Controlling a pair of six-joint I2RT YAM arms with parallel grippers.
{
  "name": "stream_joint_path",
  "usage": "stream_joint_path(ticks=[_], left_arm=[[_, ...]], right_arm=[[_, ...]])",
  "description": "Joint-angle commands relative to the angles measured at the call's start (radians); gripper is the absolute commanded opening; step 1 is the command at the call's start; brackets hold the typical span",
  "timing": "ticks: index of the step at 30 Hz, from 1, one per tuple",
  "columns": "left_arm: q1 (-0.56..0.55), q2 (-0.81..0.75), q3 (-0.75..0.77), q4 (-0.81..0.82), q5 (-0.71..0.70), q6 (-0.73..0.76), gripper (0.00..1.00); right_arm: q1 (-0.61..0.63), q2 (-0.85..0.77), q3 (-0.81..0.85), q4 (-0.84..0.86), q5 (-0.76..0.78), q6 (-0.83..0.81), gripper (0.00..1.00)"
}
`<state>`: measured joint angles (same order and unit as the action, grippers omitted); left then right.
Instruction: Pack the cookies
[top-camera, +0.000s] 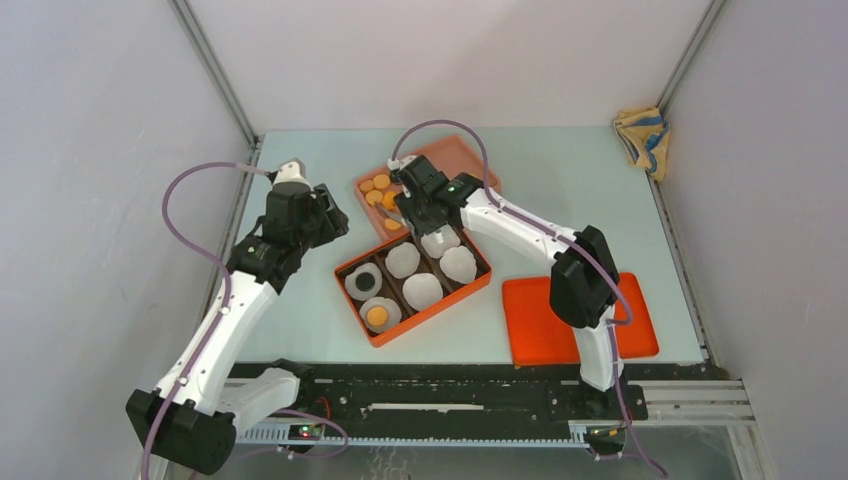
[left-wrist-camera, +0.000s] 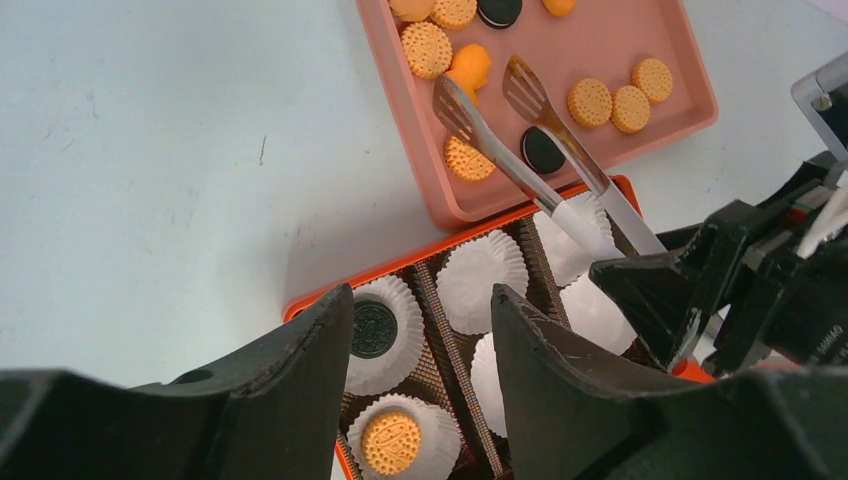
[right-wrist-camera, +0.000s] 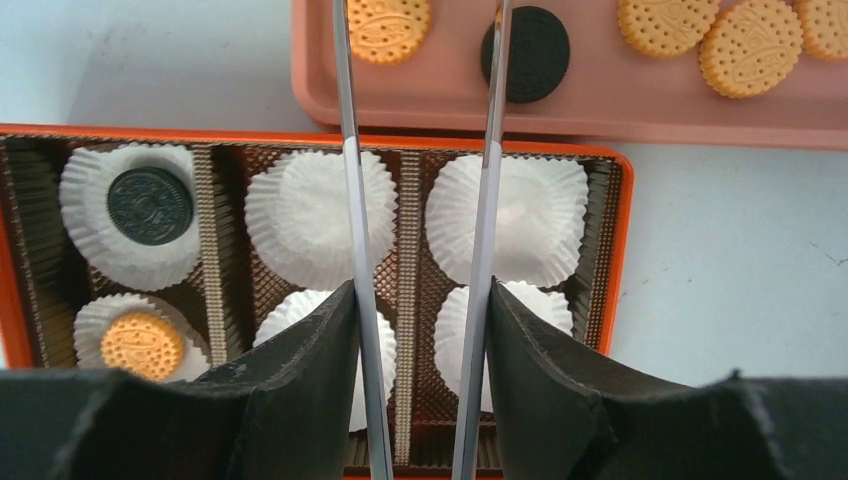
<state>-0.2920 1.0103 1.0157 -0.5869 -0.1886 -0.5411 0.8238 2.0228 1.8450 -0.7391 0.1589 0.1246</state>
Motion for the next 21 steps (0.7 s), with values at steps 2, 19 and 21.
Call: stream_joint_path(ticks=[2,19,21], left_arm=[[0.007,0.004,0.020,0.030,-0.010,0.017,0.58],[0.007,-0.017,0.006,0.031,-0.007,0.010,0.58],[0.007,-0.018,0.007,0.032,-0.005,0.005,0.58]], right_arm=[[-0.044,0.033,0.070,0.026,-0.018,-0.016,0.53],[-0.038,-0.061,0.064,0.026,-0.001,-0.007,0.05],[-0.035,-0.143,0.011,0.037,0.002,-0.009,0.03]])
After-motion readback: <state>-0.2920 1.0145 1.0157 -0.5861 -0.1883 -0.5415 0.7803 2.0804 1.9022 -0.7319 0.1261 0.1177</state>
